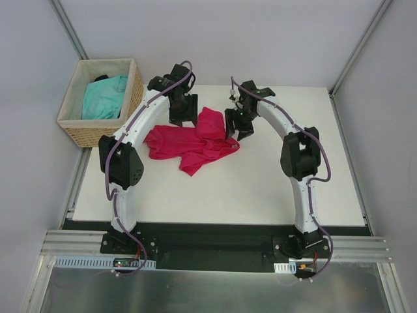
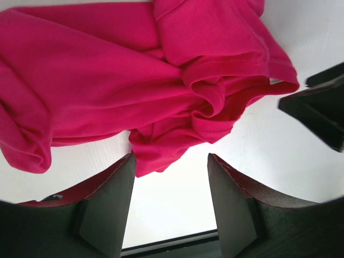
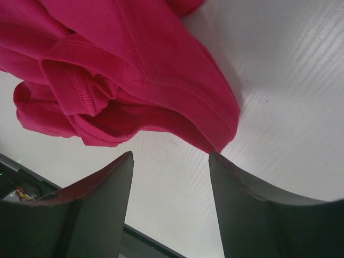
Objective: Fold and stack the t-shirts
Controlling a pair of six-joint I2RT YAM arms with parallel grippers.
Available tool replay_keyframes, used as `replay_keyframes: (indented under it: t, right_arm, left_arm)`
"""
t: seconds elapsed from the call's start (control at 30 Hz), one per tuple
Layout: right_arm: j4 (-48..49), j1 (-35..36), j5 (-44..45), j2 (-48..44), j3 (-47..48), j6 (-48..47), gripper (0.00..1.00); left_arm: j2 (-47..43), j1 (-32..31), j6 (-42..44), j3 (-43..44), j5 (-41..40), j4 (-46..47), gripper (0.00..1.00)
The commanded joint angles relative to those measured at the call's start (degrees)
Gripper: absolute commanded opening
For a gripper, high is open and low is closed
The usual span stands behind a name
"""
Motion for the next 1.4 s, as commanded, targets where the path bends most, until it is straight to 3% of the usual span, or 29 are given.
replay_keyframes:
  t: [0.0,0.37,0.77,0.87,1.1,1.2,1.37]
  right_arm:
    - [0.5,0.8,0.3,-0.8,4.3,-0.8,0.6]
    - [3.4,1.4,-6.8,3.9,7.9,3.8,0.56]
    - [2.2,3.2,3.2,10.5,12.8,0.6,0.53]
    - [3.3,3.2,4.9,10.9,13.0,1.2,0.47]
    - [3.3,3.3,8.7,7.7,12.5,2.1,0.01]
    - [4.5,3.2,11.9,3.4,9.2,1.8,0.01]
    - [-3.6,0.6,26.0,1.7,11.9,2.3,0.01]
  left_arm:
    - [-4.4,0.3,1.1,0.4,4.1,2.0,0.55]
    - [-5.6,1.3,3.5,0.5,4.1,2.0,0.55]
    - [-8.1,3.4,3.1,0.5,7.0,2.0,0.54]
    - [-8.0,3.4,2.9,1.1,7.5,2.0,0.54]
    - [-7.4,3.5,2.4,1.6,7.7,1.9,0.54]
    - [-6.6,3.6,2.2,2.0,8.7,2.0,0.54]
    - [-5.9,3.6,2.1,3.8,9.4,1.9,0.53]
